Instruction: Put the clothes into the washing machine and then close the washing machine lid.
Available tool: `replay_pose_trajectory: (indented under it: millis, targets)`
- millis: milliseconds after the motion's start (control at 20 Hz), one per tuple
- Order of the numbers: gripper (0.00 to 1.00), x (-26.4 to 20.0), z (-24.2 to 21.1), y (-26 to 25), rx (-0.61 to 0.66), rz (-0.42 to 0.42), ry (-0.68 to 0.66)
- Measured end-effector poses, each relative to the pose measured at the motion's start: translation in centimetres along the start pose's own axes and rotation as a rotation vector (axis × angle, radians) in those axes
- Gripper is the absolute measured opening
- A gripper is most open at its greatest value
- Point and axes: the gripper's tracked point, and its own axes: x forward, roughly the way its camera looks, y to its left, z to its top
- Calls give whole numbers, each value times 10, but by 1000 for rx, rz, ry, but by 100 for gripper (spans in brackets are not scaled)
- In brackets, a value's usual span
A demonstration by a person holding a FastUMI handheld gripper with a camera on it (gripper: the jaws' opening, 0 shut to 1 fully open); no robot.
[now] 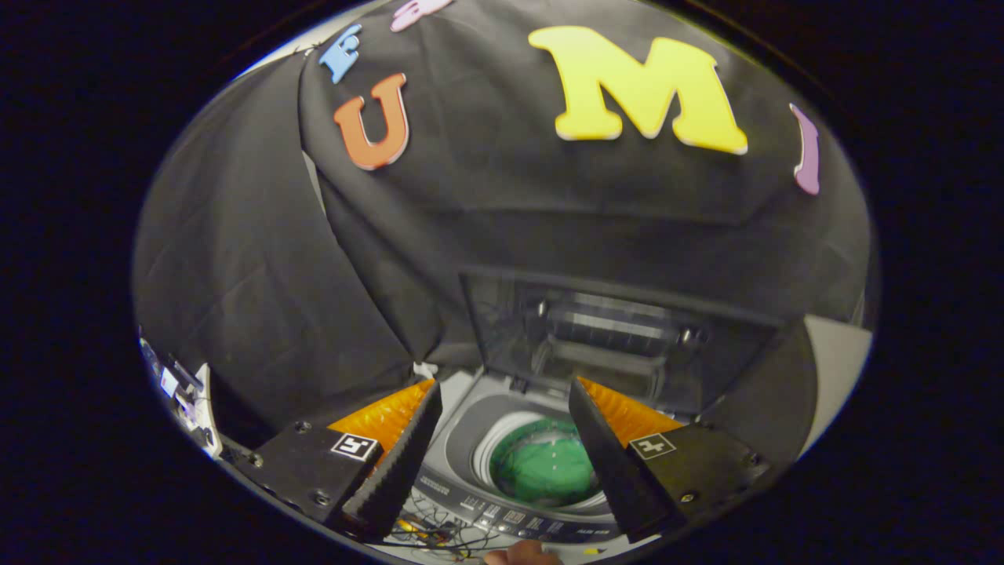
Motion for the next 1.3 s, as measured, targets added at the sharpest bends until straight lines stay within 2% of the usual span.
replay_pose_trajectory:
  millis: [150, 300, 500, 800, 850, 900, 1300]
  targets:
    - [100, 0, 58, -11, 24, -13, -60]
    - [100, 40, 87, -49, 52, -118, -67]
    - [100, 96, 78, -82, 140, -195, 35]
    - [100, 141, 58, -114, 145, -307, 94]
    - [100, 144, 50, -113, 156, -303, 111]
    - [100, 148, 54, -117, 165, -311, 72]
    - [100, 144, 57, -113, 119, -305, -2]
